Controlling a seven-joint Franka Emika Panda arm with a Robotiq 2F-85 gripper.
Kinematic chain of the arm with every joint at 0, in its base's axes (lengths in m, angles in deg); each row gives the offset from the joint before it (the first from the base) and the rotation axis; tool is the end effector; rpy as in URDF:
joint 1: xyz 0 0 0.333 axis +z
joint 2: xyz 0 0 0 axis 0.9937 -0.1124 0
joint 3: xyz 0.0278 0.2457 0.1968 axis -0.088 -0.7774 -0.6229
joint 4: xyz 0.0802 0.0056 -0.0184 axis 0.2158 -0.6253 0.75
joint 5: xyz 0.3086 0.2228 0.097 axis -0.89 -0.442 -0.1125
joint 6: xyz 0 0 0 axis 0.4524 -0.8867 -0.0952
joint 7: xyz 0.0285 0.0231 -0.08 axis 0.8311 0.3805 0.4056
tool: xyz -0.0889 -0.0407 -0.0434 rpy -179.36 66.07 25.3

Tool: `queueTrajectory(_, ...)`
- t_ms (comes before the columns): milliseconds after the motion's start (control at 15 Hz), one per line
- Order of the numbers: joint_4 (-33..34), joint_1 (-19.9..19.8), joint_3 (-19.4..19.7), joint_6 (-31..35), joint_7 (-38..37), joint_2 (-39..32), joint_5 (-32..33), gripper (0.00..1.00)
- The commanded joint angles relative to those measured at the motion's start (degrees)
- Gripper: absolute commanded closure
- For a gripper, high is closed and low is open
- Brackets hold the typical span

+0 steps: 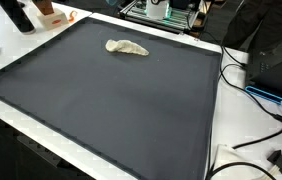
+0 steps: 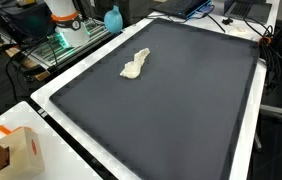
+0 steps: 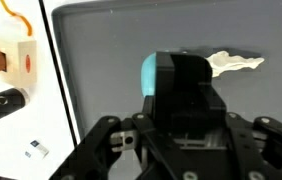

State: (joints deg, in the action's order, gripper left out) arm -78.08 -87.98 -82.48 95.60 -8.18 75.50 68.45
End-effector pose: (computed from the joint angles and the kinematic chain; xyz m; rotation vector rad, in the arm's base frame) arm 0.4165 0.0205 0.4619 2.8517 -0.1094 0.0170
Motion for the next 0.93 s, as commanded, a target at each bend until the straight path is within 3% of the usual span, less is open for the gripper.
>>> queueTrajectory(0,1.2,-0.3,-4.7,-0.8,-13.4,-4.1,9.5,0.75)
queueTrajectory(333,2.2,0.6,-8.9,-3.5,-33.4,-10.1,23.2,0.75)
queueTrajectory(600,3.6,3.3,-8.5,-7.9,-48.3,-16.1,32.0,0.75)
queueTrajectory(867,5.8,6.8,-7.0,-13.9,-57.5,-22.0,36.3,0.75)
